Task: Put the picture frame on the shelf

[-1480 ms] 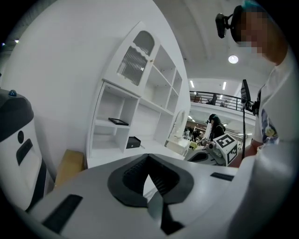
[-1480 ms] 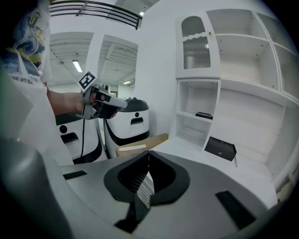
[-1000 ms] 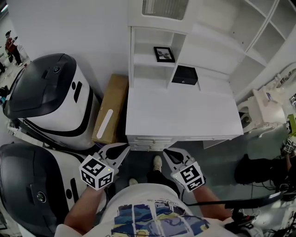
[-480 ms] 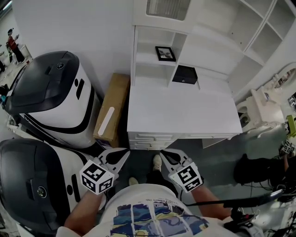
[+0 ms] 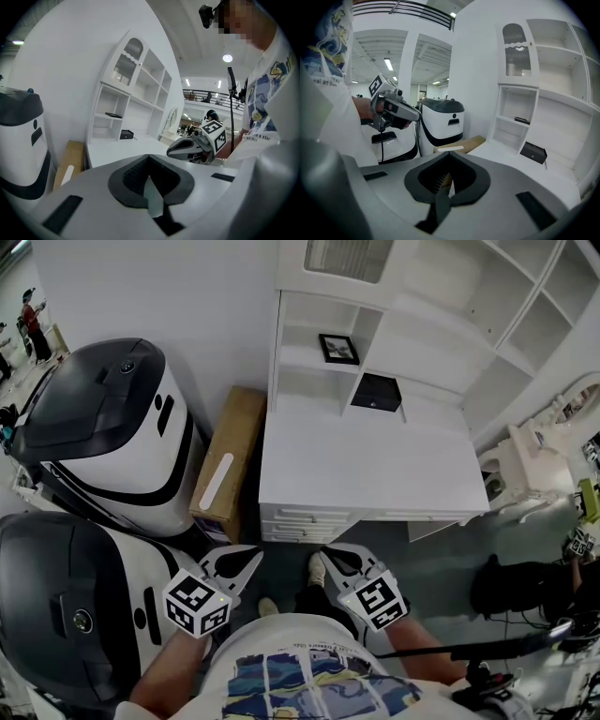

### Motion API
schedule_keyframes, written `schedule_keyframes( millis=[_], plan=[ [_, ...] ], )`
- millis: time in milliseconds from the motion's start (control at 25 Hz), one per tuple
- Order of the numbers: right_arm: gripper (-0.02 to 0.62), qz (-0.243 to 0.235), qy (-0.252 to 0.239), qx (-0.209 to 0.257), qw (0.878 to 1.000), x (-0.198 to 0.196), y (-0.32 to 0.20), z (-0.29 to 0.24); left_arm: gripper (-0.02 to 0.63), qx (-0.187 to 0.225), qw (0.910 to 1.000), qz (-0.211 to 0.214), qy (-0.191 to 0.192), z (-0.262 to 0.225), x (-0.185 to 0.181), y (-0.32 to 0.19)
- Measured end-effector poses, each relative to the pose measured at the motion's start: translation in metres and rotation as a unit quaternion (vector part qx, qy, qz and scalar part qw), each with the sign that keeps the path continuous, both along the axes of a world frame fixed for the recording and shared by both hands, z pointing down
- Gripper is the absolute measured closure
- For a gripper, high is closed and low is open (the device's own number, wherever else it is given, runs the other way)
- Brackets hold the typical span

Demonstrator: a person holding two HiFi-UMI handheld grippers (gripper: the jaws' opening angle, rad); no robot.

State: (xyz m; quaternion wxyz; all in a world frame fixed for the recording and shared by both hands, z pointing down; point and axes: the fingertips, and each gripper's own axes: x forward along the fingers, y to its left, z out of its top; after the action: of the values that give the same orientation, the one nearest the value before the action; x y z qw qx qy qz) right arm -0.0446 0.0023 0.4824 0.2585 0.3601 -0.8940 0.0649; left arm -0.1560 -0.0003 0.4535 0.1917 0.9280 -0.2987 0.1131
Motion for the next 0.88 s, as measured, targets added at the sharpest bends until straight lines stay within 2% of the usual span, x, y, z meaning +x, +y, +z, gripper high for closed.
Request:
schedule_keyframes(
  millis=[560,880],
  plan=[
    [0.571,-0.022,0.007,0.002,1.000,-0.014,0.005,0.002,0.592,-0.010,0.9999,-0.006,-0.003,0.009,-0.009,0.011],
    [0.571,-0.021,0.007,0.004,1.000,-0.015,0.006,0.003,0.592,-0.013,0.9999,0.004,-0.010,0.013,-0.008,0.013]
  ],
)
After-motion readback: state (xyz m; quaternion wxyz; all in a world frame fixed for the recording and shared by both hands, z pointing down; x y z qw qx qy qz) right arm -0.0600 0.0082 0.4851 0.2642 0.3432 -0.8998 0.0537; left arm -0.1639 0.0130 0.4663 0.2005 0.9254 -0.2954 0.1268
